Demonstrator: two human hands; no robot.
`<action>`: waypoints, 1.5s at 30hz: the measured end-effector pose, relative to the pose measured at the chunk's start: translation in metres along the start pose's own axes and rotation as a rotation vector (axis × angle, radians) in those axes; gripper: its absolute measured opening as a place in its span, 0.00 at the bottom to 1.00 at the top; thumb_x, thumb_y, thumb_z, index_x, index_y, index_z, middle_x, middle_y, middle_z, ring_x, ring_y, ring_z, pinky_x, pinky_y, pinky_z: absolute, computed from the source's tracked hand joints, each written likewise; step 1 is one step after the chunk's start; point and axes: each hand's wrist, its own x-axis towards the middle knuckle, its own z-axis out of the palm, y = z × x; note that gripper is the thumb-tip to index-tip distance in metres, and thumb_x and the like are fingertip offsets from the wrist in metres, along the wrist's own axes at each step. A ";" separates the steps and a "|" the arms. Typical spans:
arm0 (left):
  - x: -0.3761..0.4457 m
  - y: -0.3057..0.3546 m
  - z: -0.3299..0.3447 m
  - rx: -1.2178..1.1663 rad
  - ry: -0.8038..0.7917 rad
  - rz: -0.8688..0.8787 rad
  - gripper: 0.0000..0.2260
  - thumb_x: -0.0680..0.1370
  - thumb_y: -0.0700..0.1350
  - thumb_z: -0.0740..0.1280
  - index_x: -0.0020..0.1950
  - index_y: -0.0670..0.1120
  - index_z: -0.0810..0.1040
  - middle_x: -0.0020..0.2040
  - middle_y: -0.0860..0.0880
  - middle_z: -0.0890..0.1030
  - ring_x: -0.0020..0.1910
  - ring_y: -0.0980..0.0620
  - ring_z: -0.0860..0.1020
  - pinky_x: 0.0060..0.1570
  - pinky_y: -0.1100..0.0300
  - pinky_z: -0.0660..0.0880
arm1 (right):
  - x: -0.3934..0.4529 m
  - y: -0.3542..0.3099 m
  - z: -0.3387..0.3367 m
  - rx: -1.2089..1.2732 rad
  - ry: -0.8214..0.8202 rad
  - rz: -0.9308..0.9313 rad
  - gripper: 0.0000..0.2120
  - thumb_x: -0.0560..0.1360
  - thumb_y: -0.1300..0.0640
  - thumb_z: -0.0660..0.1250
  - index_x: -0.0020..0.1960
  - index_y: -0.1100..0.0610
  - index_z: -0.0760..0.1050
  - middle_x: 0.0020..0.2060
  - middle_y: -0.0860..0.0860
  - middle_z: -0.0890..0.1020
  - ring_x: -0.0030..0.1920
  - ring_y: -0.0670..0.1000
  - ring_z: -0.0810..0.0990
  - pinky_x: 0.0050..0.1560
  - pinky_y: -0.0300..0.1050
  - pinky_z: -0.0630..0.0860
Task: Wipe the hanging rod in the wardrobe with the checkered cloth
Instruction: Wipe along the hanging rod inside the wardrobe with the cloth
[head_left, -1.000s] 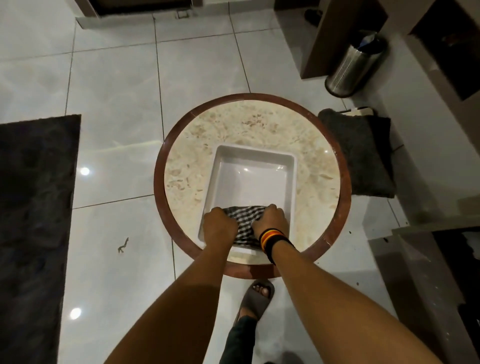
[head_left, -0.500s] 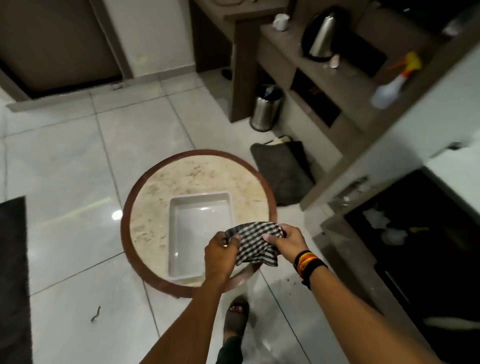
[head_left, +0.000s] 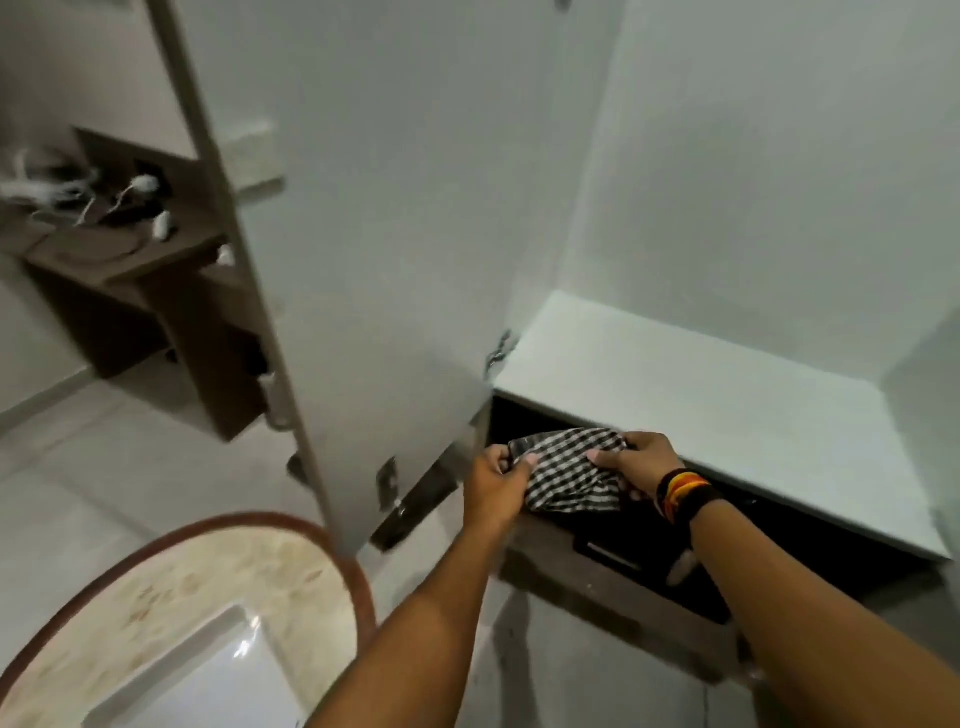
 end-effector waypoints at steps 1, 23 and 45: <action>0.009 0.021 0.009 0.017 -0.021 0.041 0.10 0.77 0.47 0.74 0.39 0.47 0.78 0.36 0.50 0.82 0.38 0.52 0.81 0.39 0.58 0.79 | 0.003 -0.010 -0.019 0.062 0.046 -0.014 0.21 0.70 0.54 0.79 0.58 0.63 0.79 0.27 0.51 0.81 0.18 0.45 0.73 0.20 0.37 0.67; 0.055 0.628 0.166 0.037 -0.282 1.253 0.13 0.65 0.57 0.73 0.39 0.49 0.80 0.37 0.46 0.85 0.38 0.47 0.84 0.43 0.44 0.83 | -0.038 -0.410 -0.448 0.554 1.140 -0.887 0.16 0.57 0.51 0.68 0.45 0.43 0.81 0.36 0.50 0.88 0.40 0.56 0.88 0.45 0.58 0.86; 0.159 0.904 0.177 0.805 0.931 1.471 0.20 0.76 0.49 0.65 0.65 0.40 0.73 0.48 0.43 0.73 0.52 0.38 0.77 0.71 0.38 0.64 | -0.071 -0.537 -0.772 -0.061 1.936 -0.899 0.29 0.76 0.67 0.68 0.74 0.69 0.63 0.71 0.70 0.70 0.69 0.72 0.71 0.72 0.62 0.68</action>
